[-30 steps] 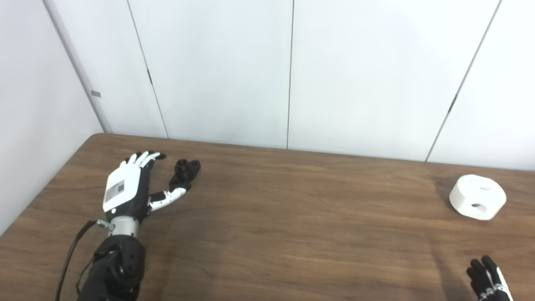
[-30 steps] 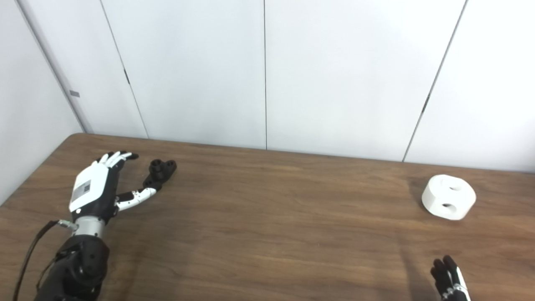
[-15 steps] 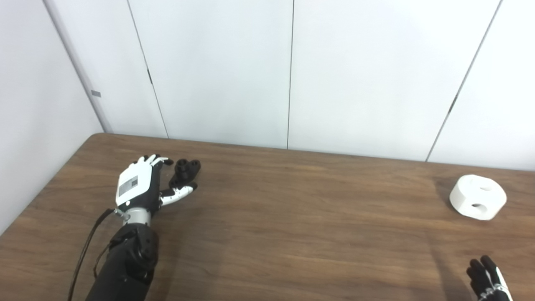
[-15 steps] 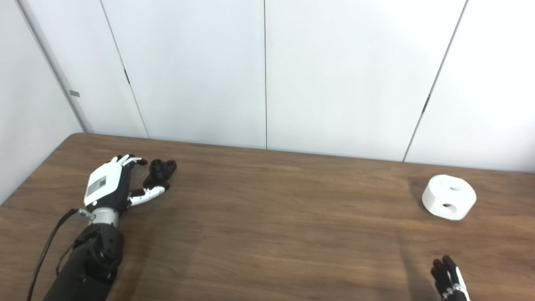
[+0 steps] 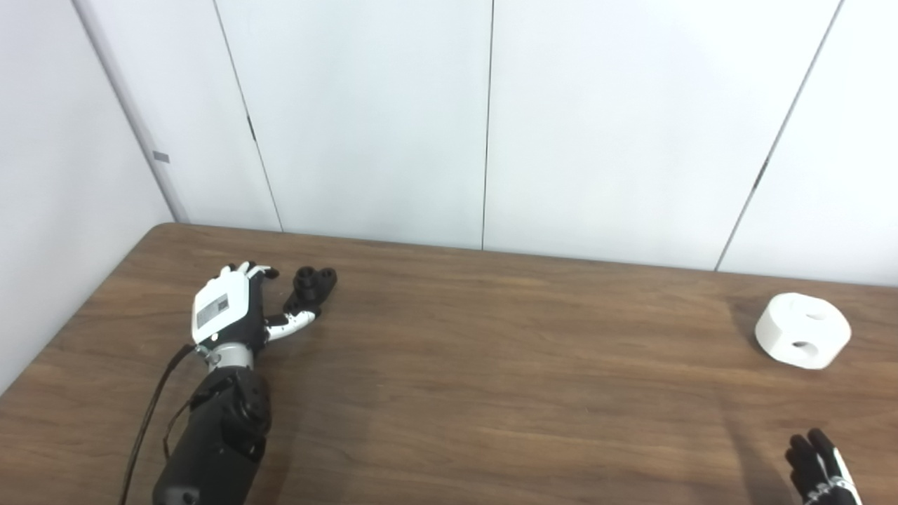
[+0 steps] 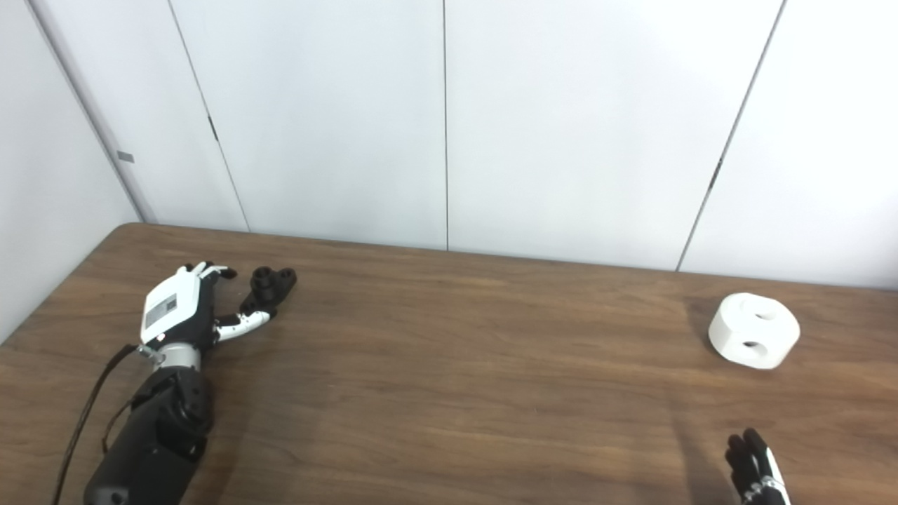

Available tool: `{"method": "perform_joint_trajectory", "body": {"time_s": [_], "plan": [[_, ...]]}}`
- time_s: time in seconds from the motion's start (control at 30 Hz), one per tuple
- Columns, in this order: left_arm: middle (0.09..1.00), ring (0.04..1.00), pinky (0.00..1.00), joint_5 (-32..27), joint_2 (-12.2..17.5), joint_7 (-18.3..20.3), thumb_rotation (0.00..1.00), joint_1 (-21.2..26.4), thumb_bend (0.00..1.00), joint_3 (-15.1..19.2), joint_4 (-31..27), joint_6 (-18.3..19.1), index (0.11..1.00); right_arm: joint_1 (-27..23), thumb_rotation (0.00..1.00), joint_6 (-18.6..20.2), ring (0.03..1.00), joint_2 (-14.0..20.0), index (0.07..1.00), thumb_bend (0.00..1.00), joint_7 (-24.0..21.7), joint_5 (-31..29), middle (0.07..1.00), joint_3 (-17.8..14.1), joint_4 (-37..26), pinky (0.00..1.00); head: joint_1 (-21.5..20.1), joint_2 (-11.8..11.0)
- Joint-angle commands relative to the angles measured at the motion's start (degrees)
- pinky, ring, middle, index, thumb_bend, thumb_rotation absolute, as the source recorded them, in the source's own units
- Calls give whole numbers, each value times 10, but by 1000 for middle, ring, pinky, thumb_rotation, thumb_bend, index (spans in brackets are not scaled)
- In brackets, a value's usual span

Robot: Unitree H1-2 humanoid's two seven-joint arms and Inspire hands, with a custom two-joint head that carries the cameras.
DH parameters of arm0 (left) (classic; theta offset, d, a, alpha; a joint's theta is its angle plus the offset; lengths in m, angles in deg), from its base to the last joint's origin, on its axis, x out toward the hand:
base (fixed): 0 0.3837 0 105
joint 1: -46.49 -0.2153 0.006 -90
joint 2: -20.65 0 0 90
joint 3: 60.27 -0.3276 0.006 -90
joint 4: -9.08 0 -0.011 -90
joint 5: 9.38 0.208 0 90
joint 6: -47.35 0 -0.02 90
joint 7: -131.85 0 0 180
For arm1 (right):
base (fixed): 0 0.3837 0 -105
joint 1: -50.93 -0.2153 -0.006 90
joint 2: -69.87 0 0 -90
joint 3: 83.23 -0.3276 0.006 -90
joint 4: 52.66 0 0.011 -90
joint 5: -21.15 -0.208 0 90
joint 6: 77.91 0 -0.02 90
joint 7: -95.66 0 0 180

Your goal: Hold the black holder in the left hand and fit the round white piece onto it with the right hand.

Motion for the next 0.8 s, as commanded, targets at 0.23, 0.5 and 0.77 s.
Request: {"method": "perform_joint_trajectory", "body": {"time_s": [0.23,0.5,0.77], "plan": [[931,992,1000,6,23,-7,443,39,817,-17,-1,10,778,1,1000,11,956,-21,965,572,2,0,952,5,8,1000,0,4],[916,989,1000,10,29,8,449,46,808,-37,-2,28,735,2,1000,19,950,-23,956,556,3,0,947,5,3,1000,-3,6],[884,973,1000,20,28,13,417,55,805,-40,8,31,689,0,1000,16,943,-23,957,562,3,3,944,4,6,995,-2,5]]}}
